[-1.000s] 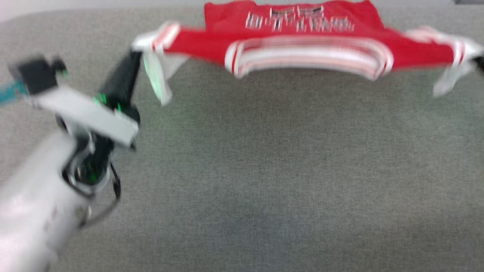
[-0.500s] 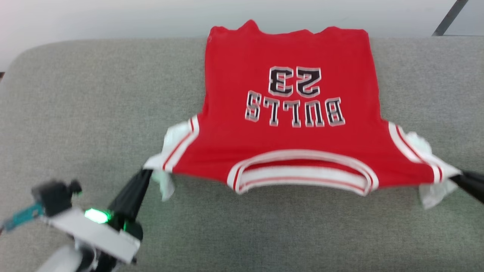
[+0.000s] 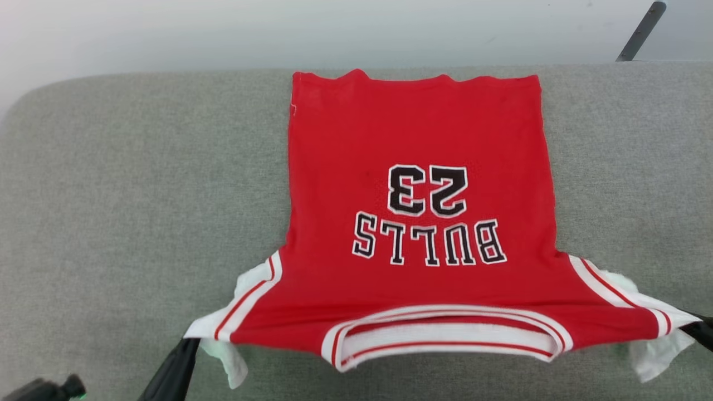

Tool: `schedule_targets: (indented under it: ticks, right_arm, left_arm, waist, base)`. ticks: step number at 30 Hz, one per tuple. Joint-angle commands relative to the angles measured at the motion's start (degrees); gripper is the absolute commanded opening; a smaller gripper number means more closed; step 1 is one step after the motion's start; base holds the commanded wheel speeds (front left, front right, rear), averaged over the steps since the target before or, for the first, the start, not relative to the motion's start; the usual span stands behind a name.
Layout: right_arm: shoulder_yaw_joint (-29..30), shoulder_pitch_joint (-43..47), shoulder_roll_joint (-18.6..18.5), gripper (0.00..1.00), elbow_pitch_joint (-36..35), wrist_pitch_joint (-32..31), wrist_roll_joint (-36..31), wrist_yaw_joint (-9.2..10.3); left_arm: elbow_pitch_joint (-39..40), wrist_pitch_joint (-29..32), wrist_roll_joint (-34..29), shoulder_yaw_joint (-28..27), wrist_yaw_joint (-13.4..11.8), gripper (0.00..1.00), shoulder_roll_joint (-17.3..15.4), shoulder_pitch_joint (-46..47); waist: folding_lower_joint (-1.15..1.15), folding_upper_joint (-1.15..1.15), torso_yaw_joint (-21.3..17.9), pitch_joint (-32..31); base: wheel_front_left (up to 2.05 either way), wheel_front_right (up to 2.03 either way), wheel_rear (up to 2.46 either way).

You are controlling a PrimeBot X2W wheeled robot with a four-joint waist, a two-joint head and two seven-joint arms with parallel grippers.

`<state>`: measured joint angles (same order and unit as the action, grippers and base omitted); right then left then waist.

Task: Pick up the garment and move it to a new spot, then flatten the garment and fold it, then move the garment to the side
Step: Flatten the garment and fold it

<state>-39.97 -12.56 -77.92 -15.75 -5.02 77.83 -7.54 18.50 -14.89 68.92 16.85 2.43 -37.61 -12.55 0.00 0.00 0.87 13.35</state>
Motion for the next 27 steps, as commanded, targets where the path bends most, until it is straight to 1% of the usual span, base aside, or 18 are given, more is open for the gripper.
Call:
schedule_targets:
  ticks: [1, 4, 8, 12, 14, 16, 18, 23, 24, 25, 27]
  right_arm:
    - [1.37, 1.75, -0.95, 0.00, -0.14, 0.45, 0.46, 0.10]
    - [2.93, 4.14, -0.46, 0.00, -0.71, 0.18, 0.37, 0.10]
    - [3.70, 6.43, 2.69, 0.00, -0.84, -2.36, -0.21, 0.09]
    - [3.89, 7.45, 7.32, 0.00, 0.50, -6.08, -1.74, 0.09]
    - [3.89, 7.17, 9.92, 0.00, 1.83, -8.12, -3.33, 0.09]
    - [3.64, 6.69, 12.71, 0.00, 3.42, -10.39, -4.73, 0.08]
    - [3.90, 5.99, 15.30, 0.00, 5.60, -12.48, -6.65, 0.08]
    - [3.68, 4.76, 22.37, 0.00, 10.51, -17.28, -9.46, 0.08]
    - [3.74, 4.57, 23.50, 0.00, 11.57, -17.96, -10.03, 0.08]
    - [3.74, 4.57, 23.50, 0.00, 11.57, -17.96, -10.03, 0.08]
    - [3.73, 4.46, 25.54, 0.00, 13.39, -19.05, -11.29, 0.08]
  left_arm:
    - [1.09, -0.43, -0.19, -1.20, -0.76, 0.00, -0.40, -1.75]
    - [2.04, 0.06, -0.54, -0.71, -1.24, 0.00, -0.64, -2.40]
    - [0.13, 1.60, -0.70, 1.41, -0.62, 0.00, 0.66, 0.92]
    - [-5.73, 4.02, -2.54, 4.94, -0.30, 0.00, 2.28, 4.81]
    - [-9.21, 4.43, -1.87, 6.38, 0.40, 0.00, 4.51, 6.90]
    - [-13.06, 4.64, -2.14, 7.45, 1.11, 0.00, 5.63, 8.55]
    - [-16.28, 4.41, -1.60, 8.39, 2.09, 0.00, 7.65, 10.05]
    - [-22.63, 4.36, -2.36, 10.60, 3.75, 0.00, 9.71, 12.79]
    - [-23.52, 4.19, -2.38, 10.93, 3.95, 0.00, 10.09, 13.26]
    - [-23.52, 4.19, -2.38, 10.93, 3.95, 0.00, 10.09, 13.26]
    - [-25.25, 4.26, -2.13, 11.45, 4.30, 0.00, 10.40, 13.89]
  waist:
    - [0.00, 0.00, 0.02, 0.00]
    - [0.00, 0.00, 0.29, 0.15]
    - [0.00, 0.00, 1.09, 0.44]
    - [0.00, 0.00, 2.00, 1.00]
    - [0.00, 0.00, 2.39, 1.23]
    - [0.00, 0.00, 2.56, 1.46]
    - [0.00, 0.00, 2.71, 1.68]
    - [0.00, 0.00, 2.82, 2.39]
    - [0.00, 0.00, 2.86, 2.62]
    - [0.00, 0.00, 2.86, 2.62]
    - [0.00, 0.00, 2.89, 2.84]
  base:
    - [0.00, 0.00, 0.00]
    - [0.00, 0.00, 0.00]
    - [0.00, 0.00, 0.00]
    - [0.00, 0.00, 0.00]
    - [0.00, 0.00, 0.00]
    - [0.00, 0.00, 0.00]
    - [0.00, 0.00, 0.00]
    - [0.00, 0.00, 0.00]
    - [0.00, 0.00, 0.00]
    - [0.00, 0.00, 0.00]
    - [0.00, 0.00, 0.00]
